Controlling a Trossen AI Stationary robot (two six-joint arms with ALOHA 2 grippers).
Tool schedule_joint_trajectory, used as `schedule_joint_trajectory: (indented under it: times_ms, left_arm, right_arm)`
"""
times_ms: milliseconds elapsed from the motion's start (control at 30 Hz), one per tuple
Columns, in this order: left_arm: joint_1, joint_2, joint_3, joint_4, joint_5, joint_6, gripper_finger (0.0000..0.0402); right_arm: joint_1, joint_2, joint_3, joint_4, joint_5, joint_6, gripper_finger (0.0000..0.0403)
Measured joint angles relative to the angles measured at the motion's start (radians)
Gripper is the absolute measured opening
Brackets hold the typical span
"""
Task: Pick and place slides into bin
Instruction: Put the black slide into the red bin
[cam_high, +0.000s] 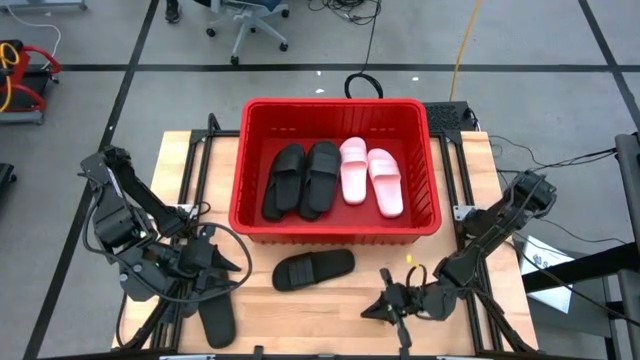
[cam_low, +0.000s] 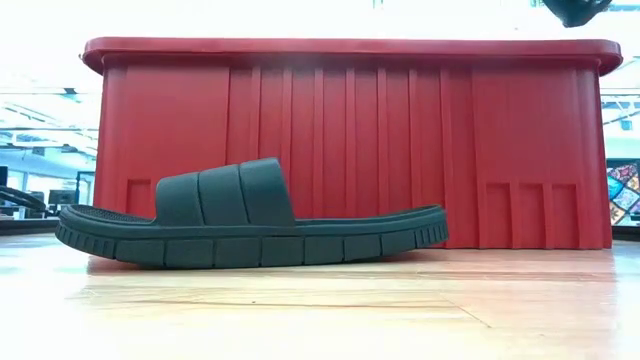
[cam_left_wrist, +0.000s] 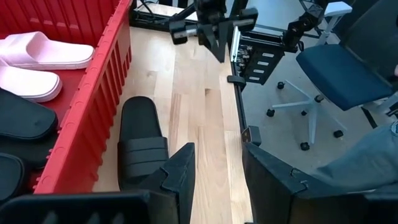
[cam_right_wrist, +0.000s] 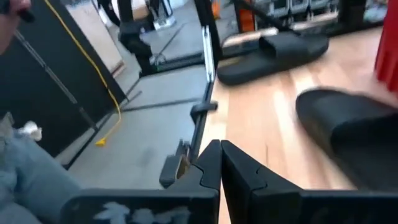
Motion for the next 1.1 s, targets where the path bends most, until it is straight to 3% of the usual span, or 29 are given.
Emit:
schedule_joint_trajectory:
  times_ms: [433,767,900,1100]
  left_arm:
    - [0.000,0.000,0.000,-0.001,0.000,0.027,0.0129]
    - [0.000,0.000,0.000,-0.006,0.072,0.050,0.0129]
    - [0.000,0.000,0.000,-0.006,0.085,0.067,0.0129]
    - [0.000,0.000,0.000,-0.006,0.085,0.089,0.0129]
  right_arm:
    - [-0.062,0.297,0.178,0.041,-0.058,0.022,0.0000]
    - [-0.163,0.350,0.220,0.038,-0.108,0.110,0.0002]
    - [-0.196,0.350,0.220,0.037,-0.109,0.131,0.0025]
    - [-0.248,0.349,0.220,0.016,-0.107,0.150,0.0097]
